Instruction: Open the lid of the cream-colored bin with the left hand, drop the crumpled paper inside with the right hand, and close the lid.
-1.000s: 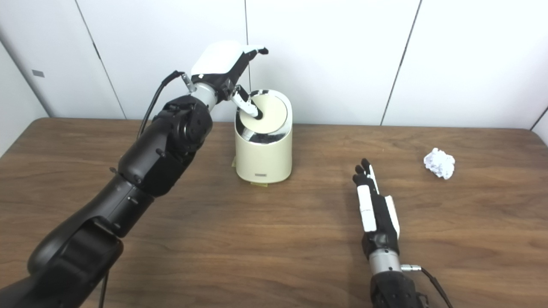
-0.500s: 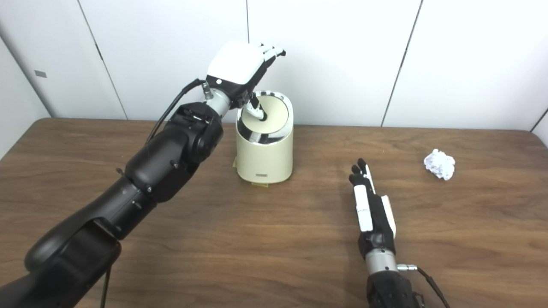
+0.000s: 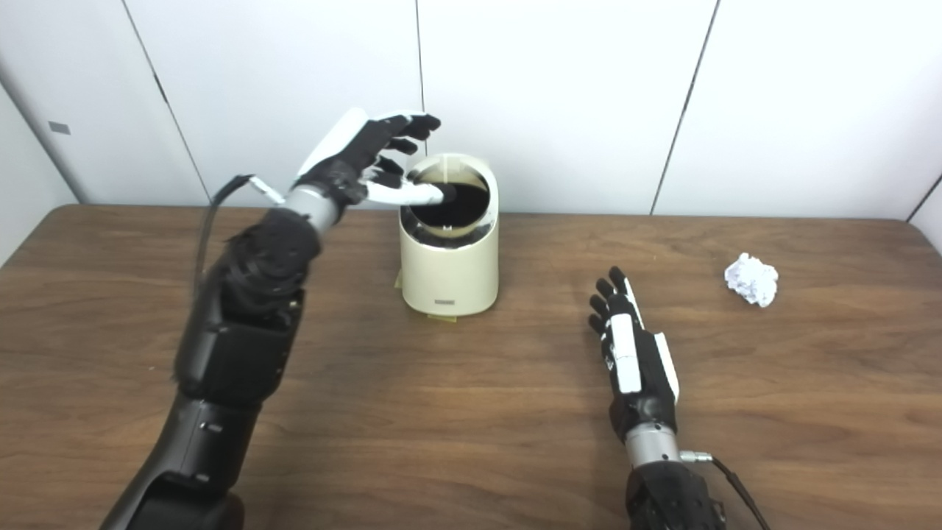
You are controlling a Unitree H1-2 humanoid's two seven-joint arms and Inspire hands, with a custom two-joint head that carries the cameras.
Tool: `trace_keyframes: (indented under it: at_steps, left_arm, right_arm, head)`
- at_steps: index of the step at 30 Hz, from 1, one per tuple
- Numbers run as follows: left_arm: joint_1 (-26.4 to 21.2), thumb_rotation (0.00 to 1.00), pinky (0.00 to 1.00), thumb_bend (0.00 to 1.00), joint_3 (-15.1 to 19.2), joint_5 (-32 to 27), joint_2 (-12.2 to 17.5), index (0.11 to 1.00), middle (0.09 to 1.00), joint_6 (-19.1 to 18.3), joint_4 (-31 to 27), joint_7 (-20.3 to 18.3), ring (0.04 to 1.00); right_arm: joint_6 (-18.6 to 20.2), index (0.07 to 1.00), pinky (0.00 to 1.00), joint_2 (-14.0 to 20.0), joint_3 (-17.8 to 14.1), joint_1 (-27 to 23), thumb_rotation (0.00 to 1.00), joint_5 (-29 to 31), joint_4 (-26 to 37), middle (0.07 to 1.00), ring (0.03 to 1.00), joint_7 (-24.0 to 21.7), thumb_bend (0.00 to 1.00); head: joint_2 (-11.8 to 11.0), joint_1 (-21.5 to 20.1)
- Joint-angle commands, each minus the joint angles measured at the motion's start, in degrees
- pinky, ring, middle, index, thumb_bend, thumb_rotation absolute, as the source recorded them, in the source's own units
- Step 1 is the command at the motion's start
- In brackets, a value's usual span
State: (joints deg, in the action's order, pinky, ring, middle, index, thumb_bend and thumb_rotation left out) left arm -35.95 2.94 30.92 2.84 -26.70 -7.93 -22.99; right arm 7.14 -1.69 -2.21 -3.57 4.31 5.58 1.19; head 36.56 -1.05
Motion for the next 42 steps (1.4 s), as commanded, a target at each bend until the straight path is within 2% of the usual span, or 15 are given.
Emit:
trace_keyframes:
  at_steps: [1, 5, 9, 12, 13, 18, 22, 25, 28, 31, 33, 35, 36, 38, 42]
  left_arm:
    - [1.6, 0.78, 0.83, 0.44, 1.8, -4.1, 0.5, 0.896, 0.882, -0.1, -3.7, 1.5, 0.873]
    - [8.0, 0.84, 0.88, 0.46, 5.1, -11.3, 0.7, 0.922, 0.917, 1.9, -7.1, 4.4, 0.903]
    - [13.9, 0.87, 0.92, 0.48, 6.2, -15.7, 2.1, 0.922, 0.924, 4.9, -8.3, 7.0, 0.918]
    - [19.4, 0.87, 0.93, 0.46, 7.4, -19.7, 2.6, 0.935, 0.935, 7.1, -9.8, 8.5, 0.928]
    - [21.2, 0.87, 0.94, 0.50, 7.8, -21.2, 2.6, 0.955, 0.950, 7.3, -10.5, 8.8, 0.941]
    - [27.5, 0.87, 0.96, 0.58, 6.3, -22.0, 3.7, 0.997, 0.960, 9.0, -13.1, 10.8, 0.955]
    - [30.3, 0.86, 0.94, 0.57, 5.6, -24.2, 3.2, 0.997, 0.959, 9.2, -13.6, 12.0, 0.957]
    - [31.9, 0.87, 0.98, 0.55, 4.4, -25.1, 2.7, 1.000, 0.969, 9.8, -13.2, 13.0, 0.971]
    - [32.8, 0.88, 1.00, 0.57, 2.9, -24.3, 2.8, 1.000, 0.972, 8.8, -12.7, 13.8, 0.973]
    - [33.0, 0.89, 1.00, 0.57, 1.9, -24.1, 3.0, 1.000, 0.983, 8.1, -12.0, 14.3, 0.989]
    - [33.1, 0.88, 1.00, 0.58, 1.5, -24.3, 3.1, 1.000, 0.990, 8.4, -11.5, 14.6, 0.998]
    - [33.1, 0.88, 1.00, 0.58, 1.2, -24.3, 3.0, 1.000, 0.989, 8.7, -11.0, 15.0, 1.000]
    - [33.1, 0.89, 1.00, 0.59, 1.0, -24.1, 3.1, 1.000, 0.988, 8.5, -10.9, 15.2, 1.000]
    - [33.2, 0.89, 1.00, 0.59, 0.6, -23.9, 3.2, 1.000, 0.980, 8.4, -10.6, 15.5, 1.000]
    - [33.2, 0.86, 0.98, 0.57, 0.8, -25.1, 3.6, 1.000, 0.981, 8.7, -10.0, 15.3, 0.996]
  right_arm:
    - [-2.4, 0.928, 0.79, 0.7, -0.3, -1.8, 0.89, 0.1, 2.4, 0.928, 0.894, -0.4, 0.72]
    - [-1.5, 0.926, 0.78, 1.4, -0.7, -2.0, 0.87, -0.1, 3.9, 0.919, 0.887, -0.1, 0.69]
    - [-0.5, 0.916, 0.76, 1.9, -1.0, -2.5, 0.85, 0.5, 5.5, 0.908, 0.880, -0.2, 0.70]
    - [-0.2, 0.922, 0.80, 2.7, -1.1, -3.2, 0.83, 0.4, 6.3, 0.919, 0.889, -0.5, 0.69]
    - [-0.4, 0.921, 0.81, 3.2, -1.1, -3.5, 0.81, -0.6, 6.3, 0.922, 0.893, -0.1, 0.68]
    - [-2.2, 0.905, 0.77, 5.3, -1.6, -4.4, 0.70, -6.8, 5.9, 0.888, 0.849, 2.7, 0.65]
    - [-4.7, 0.906, 0.72, 10.5, -0.9, -6.5, 0.69, -16.1, 3.5, 0.871, 0.827, 4.4, 0.71]
    - [-3.5, 0.925, 0.80, 14.6, -0.9, -8.2, 0.47, -22.9, 1.6, 0.892, 0.859, 5.4, 0.69]
    - [-1.1, 0.930, 0.82, 17.3, -1.7, -9.7, 0.26, -27.2, -0.3, 0.892, 0.872, 6.8, 0.73]
    - [0.7, 0.925, 0.76, 20.8, -1.7, -11.0, 0.23, -32.5, -0.4, 0.888, 0.851, 7.2, 0.77]
    - [0.3, 0.918, 0.77, 23.5, -2.1, -11.5, 0.19, -33.4, -0.8, 0.896, 0.858, 6.5, 0.80]
    - [-0.5, 0.920, 0.79, 27.1, -1.6, -11.9, 0.19, -36.8, -2.1, 0.907, 0.878, 6.4, 0.83]
    - [-0.5, 0.917, 0.82, 28.8, -1.1, -12.1, 0.15, -38.8, -3.0, 0.914, 0.898, 6.5, 0.87]
    - [1.1, 0.924, 0.86, 31.5, -0.2, -12.9, 0.16, -42.9, -4.4, 0.918, 0.919, 6.4, 0.89]
    - [4.6, 0.905, 0.92, 34.1, 1.8, -14.6, 0.14, -48.7, -6.6, 0.902, 0.943, 5.6, 0.94]
  head:
    - [0.0, 0.1]
    - [0.2, 0.9]
    - [1.0, 1.0]
    - [0.6, 1.2]
    - [0.6, 1.3]
    - [0.3, 1.7]
    - [0.3, 1.5]
    - [0.3, 1.1]
    - [0.5, 0.0]
    - [0.3, -0.9]
    - [0.3, -1.0]
    - [0.2, -2.0]
    - [0.2, -2.8]
    - [0.1, -3.8]
    - [0.2, -6.4]
